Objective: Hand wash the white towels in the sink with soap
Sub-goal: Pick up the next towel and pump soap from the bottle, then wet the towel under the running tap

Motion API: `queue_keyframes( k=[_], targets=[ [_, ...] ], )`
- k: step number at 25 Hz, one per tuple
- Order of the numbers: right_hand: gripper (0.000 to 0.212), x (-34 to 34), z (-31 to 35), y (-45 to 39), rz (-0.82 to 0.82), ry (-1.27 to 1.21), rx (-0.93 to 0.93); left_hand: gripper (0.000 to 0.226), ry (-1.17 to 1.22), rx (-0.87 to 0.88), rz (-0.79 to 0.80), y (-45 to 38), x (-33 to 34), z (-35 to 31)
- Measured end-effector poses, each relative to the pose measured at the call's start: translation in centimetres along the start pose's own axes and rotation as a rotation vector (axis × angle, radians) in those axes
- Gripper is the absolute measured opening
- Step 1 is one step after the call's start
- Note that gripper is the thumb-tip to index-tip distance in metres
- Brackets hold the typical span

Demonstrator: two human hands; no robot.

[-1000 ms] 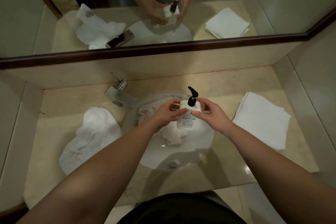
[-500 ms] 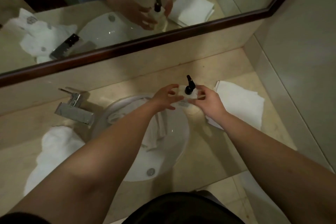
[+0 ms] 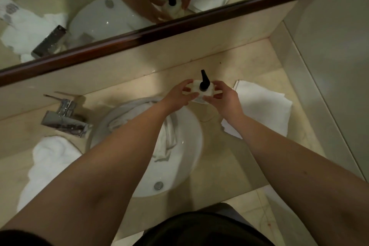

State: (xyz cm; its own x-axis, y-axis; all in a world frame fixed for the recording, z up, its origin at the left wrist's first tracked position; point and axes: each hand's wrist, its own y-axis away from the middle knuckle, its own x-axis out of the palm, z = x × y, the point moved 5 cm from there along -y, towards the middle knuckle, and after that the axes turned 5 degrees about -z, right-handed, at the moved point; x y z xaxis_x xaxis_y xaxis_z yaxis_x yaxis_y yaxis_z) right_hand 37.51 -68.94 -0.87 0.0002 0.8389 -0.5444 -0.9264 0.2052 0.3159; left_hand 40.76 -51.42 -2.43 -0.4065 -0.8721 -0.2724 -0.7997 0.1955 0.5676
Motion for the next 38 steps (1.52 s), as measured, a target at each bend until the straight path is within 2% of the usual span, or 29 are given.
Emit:
queue_keyframes(
  k=[5,8,11,15,19,25,29,32,38],
  targets=[
    [0.087,0.0,0.1,1.0,0.077,0.032,0.051,0.076,-0.068,-0.038,-0.100,1.2,0.2,1.2],
    [0.078,0.3,-0.9,3.0,0.095,0.174,0.095,0.080,-0.127,-0.094,-0.091,4.2,0.3,2.8],
    [0.071,1.5,-1.4,5.2,0.145,0.346,0.095,0.077,-0.251,-0.069,-0.114,7.7,-0.7,5.0],
    [0.068,5.6,0.7,7.9,0.259,0.492,-0.067,0.075,-0.392,-0.061,-0.168,12.3,-3.8,8.4],
    [0.062,11.4,4.8,10.9,0.351,0.613,-0.279,0.073,-0.373,-0.094,-0.268,17.0,-7.8,11.8],
    [0.057,19.2,10.6,14.3,0.463,0.677,-0.433,0.066,-0.337,-0.262,-0.461,23.2,-13.8,18.9],
    [0.054,23.2,13.3,15.1,0.471,0.692,-0.458,0.056,-0.351,-0.284,-0.562,26.2,-17.6,21.1],
    [0.050,25.6,14.9,14.8,0.451,0.681,-0.447,0.061,-0.322,-0.265,-0.606,27.7,-19.6,22.4],
    [0.034,28.3,20.4,12.8,0.223,0.565,-0.497,0.061,-0.332,-0.253,-0.631,27.2,-23.5,23.7]
  ],
)
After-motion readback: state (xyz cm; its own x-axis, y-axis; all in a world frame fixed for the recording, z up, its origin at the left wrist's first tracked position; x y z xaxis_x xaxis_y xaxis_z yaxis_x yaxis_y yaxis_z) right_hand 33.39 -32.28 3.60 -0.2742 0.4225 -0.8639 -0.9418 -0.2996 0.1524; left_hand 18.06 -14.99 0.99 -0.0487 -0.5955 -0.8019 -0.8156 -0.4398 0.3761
